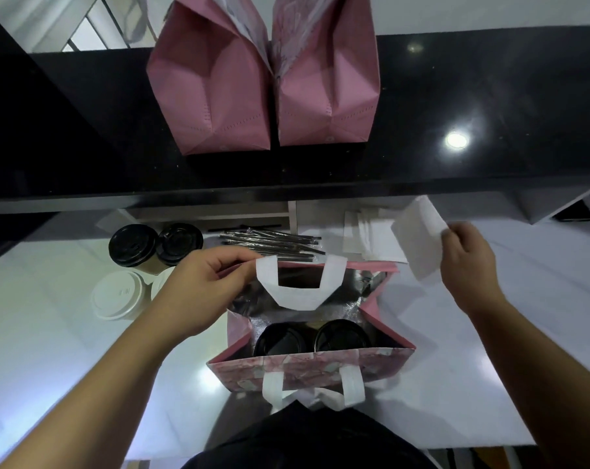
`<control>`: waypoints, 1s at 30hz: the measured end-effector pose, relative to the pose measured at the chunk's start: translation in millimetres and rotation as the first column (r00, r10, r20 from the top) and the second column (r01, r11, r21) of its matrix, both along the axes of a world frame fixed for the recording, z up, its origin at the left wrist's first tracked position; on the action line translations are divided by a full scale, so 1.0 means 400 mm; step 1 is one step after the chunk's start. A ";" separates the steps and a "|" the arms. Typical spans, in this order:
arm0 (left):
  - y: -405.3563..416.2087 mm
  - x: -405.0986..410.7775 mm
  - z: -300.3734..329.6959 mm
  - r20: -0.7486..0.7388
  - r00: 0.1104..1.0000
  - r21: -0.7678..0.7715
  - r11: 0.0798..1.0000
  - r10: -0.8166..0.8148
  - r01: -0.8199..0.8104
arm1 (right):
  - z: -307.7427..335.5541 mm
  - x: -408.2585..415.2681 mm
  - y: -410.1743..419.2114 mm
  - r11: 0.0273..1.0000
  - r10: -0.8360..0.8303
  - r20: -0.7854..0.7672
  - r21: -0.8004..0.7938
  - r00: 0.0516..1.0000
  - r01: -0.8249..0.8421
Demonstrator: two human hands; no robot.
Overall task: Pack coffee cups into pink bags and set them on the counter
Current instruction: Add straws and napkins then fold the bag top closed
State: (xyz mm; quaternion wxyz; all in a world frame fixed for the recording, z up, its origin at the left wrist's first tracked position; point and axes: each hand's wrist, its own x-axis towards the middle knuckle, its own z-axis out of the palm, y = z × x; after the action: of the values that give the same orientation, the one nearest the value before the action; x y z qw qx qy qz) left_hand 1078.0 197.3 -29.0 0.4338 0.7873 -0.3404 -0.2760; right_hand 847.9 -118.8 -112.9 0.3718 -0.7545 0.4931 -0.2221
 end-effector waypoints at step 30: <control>-0.046 0.045 -0.020 -0.015 0.999 -0.089 0.995 0.039 -0.041 | 0.327 0.222 0.356 0.571 0.466 -0.565 -0.396 0.681 -0.719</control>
State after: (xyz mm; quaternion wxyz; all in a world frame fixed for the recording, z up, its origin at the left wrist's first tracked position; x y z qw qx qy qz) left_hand 1095.8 178.7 -36.9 0.4761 0.7720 -0.3338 -0.2569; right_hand 936.8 23.7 17.9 0.0622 -0.9809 0.1729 -0.0634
